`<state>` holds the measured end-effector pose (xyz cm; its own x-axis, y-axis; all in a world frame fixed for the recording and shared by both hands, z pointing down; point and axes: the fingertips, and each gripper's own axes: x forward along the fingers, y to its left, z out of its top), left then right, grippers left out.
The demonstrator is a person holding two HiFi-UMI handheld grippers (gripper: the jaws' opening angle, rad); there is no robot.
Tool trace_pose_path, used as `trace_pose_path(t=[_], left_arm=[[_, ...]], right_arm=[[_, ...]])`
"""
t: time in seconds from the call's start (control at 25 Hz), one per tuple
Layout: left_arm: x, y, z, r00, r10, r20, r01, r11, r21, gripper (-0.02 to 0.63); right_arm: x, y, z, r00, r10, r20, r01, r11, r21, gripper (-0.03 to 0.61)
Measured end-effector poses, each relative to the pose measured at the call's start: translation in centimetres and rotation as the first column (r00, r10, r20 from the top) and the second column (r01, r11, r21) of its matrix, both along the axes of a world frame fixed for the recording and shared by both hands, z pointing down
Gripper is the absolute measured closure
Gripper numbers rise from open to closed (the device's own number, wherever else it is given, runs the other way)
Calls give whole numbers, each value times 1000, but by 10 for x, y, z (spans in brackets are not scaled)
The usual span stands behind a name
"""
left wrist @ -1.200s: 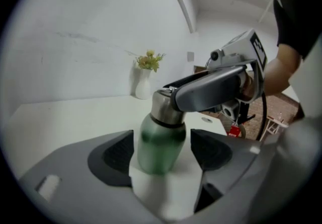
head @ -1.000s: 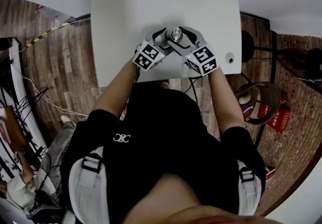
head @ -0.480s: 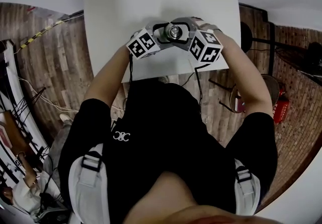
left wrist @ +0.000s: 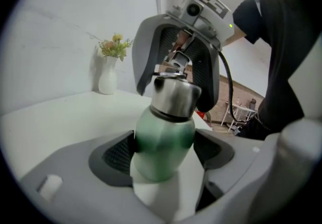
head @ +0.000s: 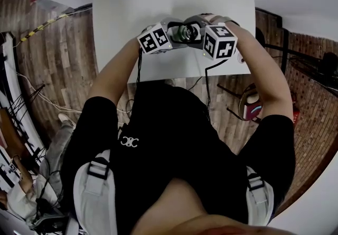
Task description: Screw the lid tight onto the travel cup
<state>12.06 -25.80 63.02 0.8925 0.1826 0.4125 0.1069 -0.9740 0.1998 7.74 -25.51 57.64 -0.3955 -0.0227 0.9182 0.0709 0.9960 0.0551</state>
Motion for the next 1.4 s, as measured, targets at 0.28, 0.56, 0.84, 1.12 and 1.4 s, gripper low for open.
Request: trace_pose_path(t=[0.28, 0.56, 0.84, 1.12, 1.4], left_arm=[[-1, -1, 1, 997, -60, -50, 61, 998, 29, 198], [-5, -2, 1, 983, -182, -38, 183, 982, 36, 198], [-9, -6, 6, 931, -362, -34, 363, 932, 5, 199], [-14, -10, 9, 873, -486, -40, 487, 873, 21, 206], [-15, -15, 18, 876, -480, -54, 482, 876, 37, 205]], right_arm=[[-3, -10, -11, 897, 291, 333, -316, 949, 20, 302], [-2, -22, -24, 621, 509, 595, -642, 767, 14, 302], [10, -30, -24, 275, 610, 743, -887, 460, -50, 302], [13, -34, -23, 130, 615, 778, -953, 293, -73, 302], [17, -36, -21, 35, 629, 777, -965, 223, -136, 304]])
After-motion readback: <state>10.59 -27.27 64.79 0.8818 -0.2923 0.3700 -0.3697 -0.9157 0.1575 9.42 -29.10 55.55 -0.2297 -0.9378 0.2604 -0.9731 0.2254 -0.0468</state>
